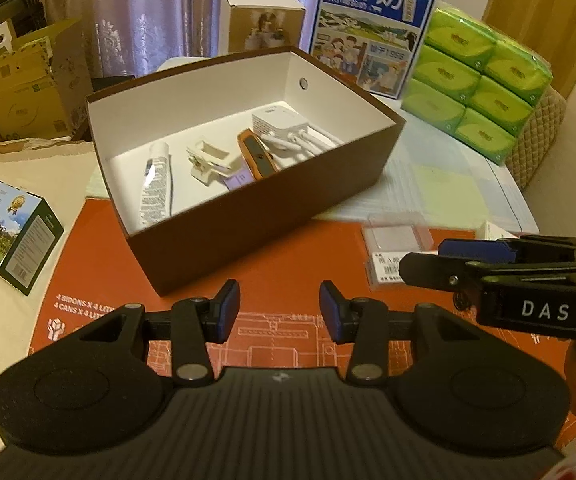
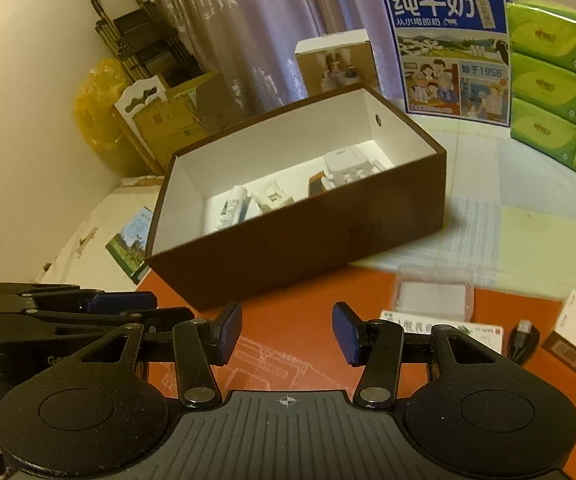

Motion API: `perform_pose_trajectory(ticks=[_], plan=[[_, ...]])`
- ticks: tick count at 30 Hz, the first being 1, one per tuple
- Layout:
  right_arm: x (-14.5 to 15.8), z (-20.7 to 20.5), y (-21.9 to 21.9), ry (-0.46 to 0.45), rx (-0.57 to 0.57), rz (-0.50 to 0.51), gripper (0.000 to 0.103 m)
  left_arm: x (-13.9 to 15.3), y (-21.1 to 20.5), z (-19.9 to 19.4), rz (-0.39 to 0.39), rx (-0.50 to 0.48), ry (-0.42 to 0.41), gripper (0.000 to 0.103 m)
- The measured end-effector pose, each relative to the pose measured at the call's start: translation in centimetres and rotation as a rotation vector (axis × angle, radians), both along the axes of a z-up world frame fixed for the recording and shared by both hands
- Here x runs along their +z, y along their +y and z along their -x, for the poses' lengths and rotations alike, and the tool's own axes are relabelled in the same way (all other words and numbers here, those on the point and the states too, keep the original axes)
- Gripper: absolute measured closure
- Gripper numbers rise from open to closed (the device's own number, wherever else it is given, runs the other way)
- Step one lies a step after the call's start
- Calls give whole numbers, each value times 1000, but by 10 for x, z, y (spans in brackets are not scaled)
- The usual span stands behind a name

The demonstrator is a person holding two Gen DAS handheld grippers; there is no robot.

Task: Organize rigid objects
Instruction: 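Withdraw both tools from the box back over the mat, then move the right tool to the black USB cable while the left tool approaches the white cream box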

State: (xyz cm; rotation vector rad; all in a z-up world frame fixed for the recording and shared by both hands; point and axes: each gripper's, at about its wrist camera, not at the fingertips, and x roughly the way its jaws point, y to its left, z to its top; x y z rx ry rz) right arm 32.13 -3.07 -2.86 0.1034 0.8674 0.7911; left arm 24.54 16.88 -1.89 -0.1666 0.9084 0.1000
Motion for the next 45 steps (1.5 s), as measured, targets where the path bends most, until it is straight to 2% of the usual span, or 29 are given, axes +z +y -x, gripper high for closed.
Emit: perform_pose_trajectory(ticks=[5, 11, 32, 45], plan=[[-5, 13, -16, -12, -26, 16, 56, -7, -10, 5, 5, -15, 22, 64], [-15, 23, -35, 18, -54, 34, 56, -13, -24, 7, 4, -52, 39, 64], [-28, 35, -114, 95, -275, 78, 56, -32, -94, -21, 11, -315, 34, 61], [-42, 28, -131, 139, -343, 94, 56, -54, -102, -41, 11, -402, 26, 60]])
